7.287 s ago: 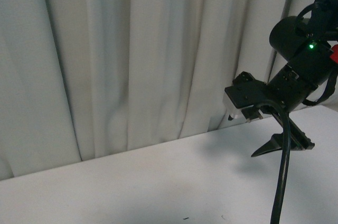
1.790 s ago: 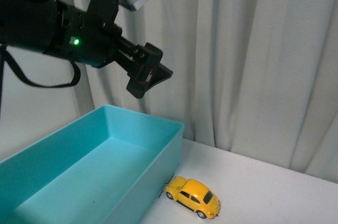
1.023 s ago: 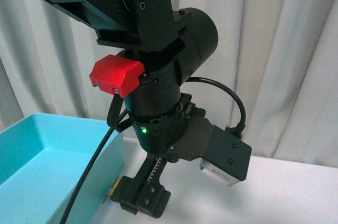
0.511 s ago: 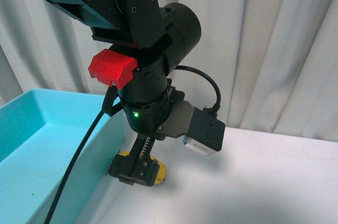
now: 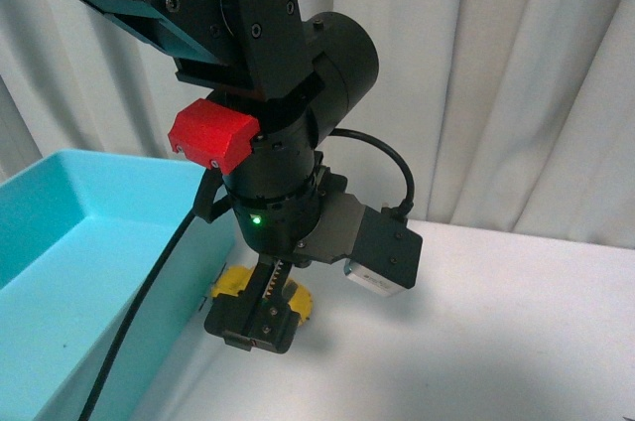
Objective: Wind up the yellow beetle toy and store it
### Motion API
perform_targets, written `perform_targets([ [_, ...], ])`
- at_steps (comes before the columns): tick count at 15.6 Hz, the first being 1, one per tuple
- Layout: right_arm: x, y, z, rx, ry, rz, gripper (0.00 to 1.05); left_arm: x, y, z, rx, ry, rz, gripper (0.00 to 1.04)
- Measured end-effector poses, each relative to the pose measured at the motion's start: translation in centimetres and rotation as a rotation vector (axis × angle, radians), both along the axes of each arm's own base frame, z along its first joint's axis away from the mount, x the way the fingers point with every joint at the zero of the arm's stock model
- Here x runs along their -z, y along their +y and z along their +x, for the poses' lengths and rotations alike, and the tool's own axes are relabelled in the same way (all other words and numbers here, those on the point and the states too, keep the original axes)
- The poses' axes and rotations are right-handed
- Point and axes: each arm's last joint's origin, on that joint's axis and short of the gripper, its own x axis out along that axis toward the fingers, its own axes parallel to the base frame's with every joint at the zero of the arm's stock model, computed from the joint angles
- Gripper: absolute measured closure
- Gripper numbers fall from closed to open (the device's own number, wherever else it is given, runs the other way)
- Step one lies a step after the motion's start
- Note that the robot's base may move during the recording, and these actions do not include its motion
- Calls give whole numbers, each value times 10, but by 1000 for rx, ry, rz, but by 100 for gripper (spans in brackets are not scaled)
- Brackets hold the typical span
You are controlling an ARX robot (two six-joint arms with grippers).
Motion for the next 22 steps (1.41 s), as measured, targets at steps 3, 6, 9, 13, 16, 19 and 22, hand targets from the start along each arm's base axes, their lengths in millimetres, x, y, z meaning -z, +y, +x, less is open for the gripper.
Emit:
perform_targets([
  [3, 0, 0, 0, 0, 0, 0, 7, 11, 4, 3, 50, 7, -14, 7],
  [6, 0, 0, 0, 0, 0, 0, 7, 18, 15, 7, 102, 10, -15, 7],
  [9, 0, 0, 0, 0, 0, 0, 7, 41, 36, 16, -42, 7, -6, 7],
  [13, 0, 0, 0, 0, 0, 0, 7, 44, 40, 15, -53, 3, -7, 59],
  [16, 0, 0, 0, 0, 0, 0, 7, 41, 33, 11, 39, 43, -10, 64],
  [19, 0, 0, 0, 0, 0, 0, 7, 35, 10, -3, 284, 106, -47, 64],
  [22, 0, 0, 0, 0, 0, 0, 7, -16, -24, -15, 349, 74, -267, 64],
])
